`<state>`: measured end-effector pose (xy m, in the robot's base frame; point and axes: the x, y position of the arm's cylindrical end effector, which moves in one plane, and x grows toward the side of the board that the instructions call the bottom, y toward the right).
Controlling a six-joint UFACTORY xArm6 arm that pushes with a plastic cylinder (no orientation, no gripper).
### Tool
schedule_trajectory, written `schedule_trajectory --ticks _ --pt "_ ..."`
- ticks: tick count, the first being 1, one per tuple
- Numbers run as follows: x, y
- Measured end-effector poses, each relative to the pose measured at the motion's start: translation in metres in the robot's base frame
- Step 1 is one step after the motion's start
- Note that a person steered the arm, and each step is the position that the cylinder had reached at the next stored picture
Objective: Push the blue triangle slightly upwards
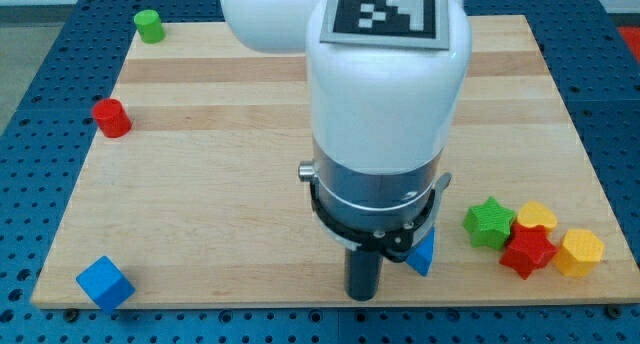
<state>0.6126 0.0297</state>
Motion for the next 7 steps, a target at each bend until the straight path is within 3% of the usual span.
schedule_trajectory --ticks 3,5,6,7 --pt "-0.019 0.121" --pt "-0.016 0.105" --pt "-0.033 0.076" --pt "-0.084 0.045"
